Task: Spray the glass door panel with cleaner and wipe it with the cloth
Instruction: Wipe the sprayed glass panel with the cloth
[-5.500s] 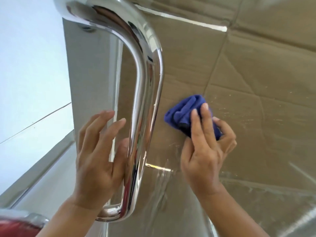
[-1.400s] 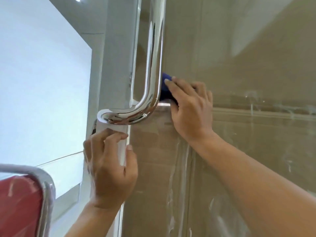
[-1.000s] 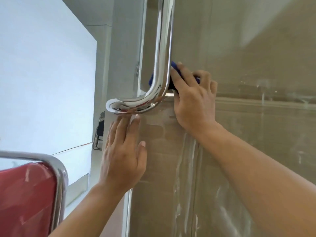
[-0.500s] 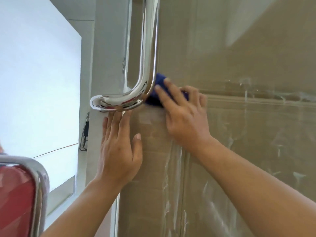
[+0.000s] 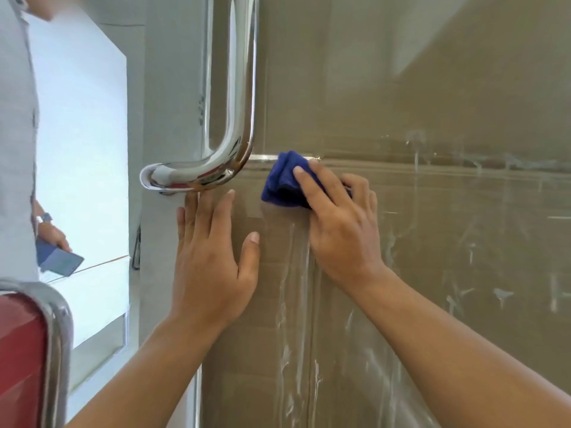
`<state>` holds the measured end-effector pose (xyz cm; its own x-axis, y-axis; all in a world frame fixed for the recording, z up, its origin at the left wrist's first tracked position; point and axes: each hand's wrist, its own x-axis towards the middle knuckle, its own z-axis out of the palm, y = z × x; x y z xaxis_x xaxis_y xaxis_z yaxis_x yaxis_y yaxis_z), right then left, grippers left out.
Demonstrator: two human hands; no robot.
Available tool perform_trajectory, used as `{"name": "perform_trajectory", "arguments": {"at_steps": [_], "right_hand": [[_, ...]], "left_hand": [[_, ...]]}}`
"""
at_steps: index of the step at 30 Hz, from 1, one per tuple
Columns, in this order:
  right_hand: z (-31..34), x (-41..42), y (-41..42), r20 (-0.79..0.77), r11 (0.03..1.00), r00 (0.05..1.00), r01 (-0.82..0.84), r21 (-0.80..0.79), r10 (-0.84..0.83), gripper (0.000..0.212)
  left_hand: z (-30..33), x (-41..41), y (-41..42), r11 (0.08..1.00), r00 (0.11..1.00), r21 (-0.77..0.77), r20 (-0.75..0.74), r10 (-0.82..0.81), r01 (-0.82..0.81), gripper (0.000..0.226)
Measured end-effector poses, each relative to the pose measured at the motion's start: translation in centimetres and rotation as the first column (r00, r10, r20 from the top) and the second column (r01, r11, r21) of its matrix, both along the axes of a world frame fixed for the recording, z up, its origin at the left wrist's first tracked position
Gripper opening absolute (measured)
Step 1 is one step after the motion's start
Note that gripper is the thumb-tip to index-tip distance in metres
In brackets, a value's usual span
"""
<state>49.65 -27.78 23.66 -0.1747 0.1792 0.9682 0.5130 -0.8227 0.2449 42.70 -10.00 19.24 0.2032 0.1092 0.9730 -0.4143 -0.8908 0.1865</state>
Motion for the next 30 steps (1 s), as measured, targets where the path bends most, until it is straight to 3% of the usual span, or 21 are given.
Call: {"name": "perform_trajectory", "arguments": {"at_steps": [4,7,11,13,19,21,25,28,30], "right_hand": [[-2.4,-2.5,-1.0,-0.034,0.965,0.98,-0.188,0.182,0.197,0.054],[-6.0,-4.6,-1.4,-0.115,0.935,0.95,-0.256,0.246,0.29,0.054],[-11.6,-6.7,-2.2,-0.232,0.906,0.91,-0.258,0.337,0.345,0.048],[-14.1,-7.5,-2.9,-0.279,0.897,0.893,-0.236,0.375,0.352,0.048],[-21.3,-9.7,-4.6,-0.422,0.877,0.819,-0.19,0.441,0.389,0.046],[-23.4,-10.5,-5.3,-0.521,0.87,0.736,-0.189,0.456,0.432,0.049],[-26.7,-12.0,-6.6,-0.666,0.802,0.473,-0.171,0.573,0.577,0.054],[-27.3,-13.2,-7.5,-0.638,0.669,0.212,-0.141,0.729,0.74,0.045],[-27.4,-13.6,-8.1,-0.541,0.548,0.099,-0.068,0.834,0.835,0.028]], "left_hand": [[-1.6,-2.2,-3.6,0.972,0.979,-0.126,0.088,-0.186,0.197,0.044],[-3.2,-4.0,-7.0,0.874,0.915,-0.283,0.04,-0.401,0.395,0.028],[-5.8,-6.0,-10.6,0.61,0.669,-0.483,-0.065,-0.741,0.628,0.017],[-7.2,-6.7,-11.6,0.528,0.596,-0.566,-0.079,-0.799,0.633,0.016],[-12.0,-7.2,-13.8,0.36,0.491,-0.78,-0.078,-0.868,0.512,0.016],[-13.7,-7.0,-14.1,0.279,0.438,-0.849,-0.064,-0.897,0.449,0.017],[-16.6,-6.5,-14.0,0.166,0.366,-0.947,-0.057,-0.929,0.274,0.017],[-18.1,-6.4,-13.9,0.181,0.308,-0.964,-0.116,-0.944,0.193,0.02],[-18.8,-6.3,-13.8,0.232,0.275,-0.958,-0.181,-0.944,0.166,0.021]]}}
